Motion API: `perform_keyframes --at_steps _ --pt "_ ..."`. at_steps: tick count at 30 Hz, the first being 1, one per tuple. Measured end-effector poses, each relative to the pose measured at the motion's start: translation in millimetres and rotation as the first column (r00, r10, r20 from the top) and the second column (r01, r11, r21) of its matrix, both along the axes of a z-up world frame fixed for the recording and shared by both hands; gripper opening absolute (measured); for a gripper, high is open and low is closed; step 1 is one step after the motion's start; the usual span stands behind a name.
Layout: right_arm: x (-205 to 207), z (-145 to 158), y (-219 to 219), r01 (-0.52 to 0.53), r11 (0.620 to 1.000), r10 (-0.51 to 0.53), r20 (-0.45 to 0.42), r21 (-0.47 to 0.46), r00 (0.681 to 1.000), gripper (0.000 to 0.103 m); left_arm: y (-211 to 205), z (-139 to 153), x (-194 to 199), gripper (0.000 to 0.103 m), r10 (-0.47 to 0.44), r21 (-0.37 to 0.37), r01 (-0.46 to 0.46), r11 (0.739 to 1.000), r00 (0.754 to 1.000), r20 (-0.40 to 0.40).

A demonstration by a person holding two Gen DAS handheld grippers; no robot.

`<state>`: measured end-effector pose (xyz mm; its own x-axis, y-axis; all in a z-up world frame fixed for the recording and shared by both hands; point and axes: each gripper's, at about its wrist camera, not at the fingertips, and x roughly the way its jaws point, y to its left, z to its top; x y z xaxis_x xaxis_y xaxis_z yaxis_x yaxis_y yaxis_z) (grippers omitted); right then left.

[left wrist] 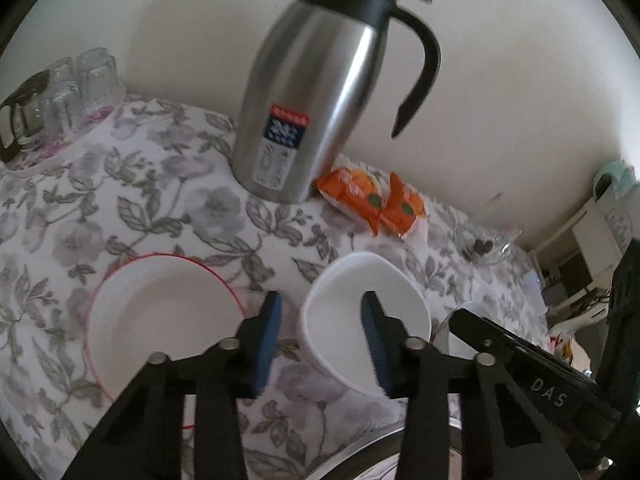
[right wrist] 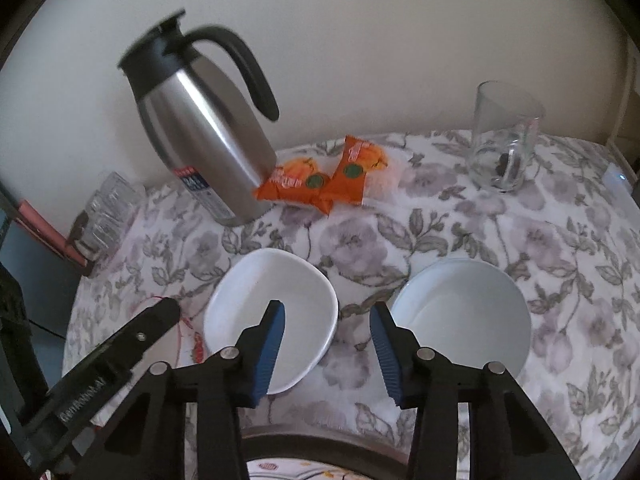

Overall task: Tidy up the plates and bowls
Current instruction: 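Close the right gripper on the white square bowl rim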

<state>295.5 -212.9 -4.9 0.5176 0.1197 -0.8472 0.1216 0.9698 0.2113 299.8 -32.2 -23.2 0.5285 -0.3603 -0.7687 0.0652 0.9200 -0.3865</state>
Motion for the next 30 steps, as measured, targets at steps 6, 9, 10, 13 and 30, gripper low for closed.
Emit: perform_keyframes --at_steps 6,9,10,13,30 --pt "13 -22 4 -0.018 1.000 0.017 -0.054 -0.023 0.998 0.037 -21 -11 14 0.030 -0.035 0.080 0.035 0.996 0.999 0.001" --pt "16 -30 2 -0.023 0.999 0.021 -0.067 -0.029 0.998 0.033 -26 -20 21 0.028 -0.043 0.097 0.044 0.994 0.999 -0.009" --pt "18 -32 2 -0.022 0.999 0.020 -0.071 -0.028 0.997 0.031 -28 -21 22 0.027 -0.042 0.116 0.042 0.992 0.999 -0.001" --pt "21 -39 0 -0.023 1.000 0.021 -0.083 -0.022 0.996 0.026 -29 -21 26 0.025 -0.049 0.115 0.047 0.992 0.999 0.008" --pt "25 -51 -5 0.000 1.000 -0.002 -0.097 -0.023 0.995 0.013 -30 -38 28 0.012 -0.063 0.109 0.066 0.992 0.998 -0.028"
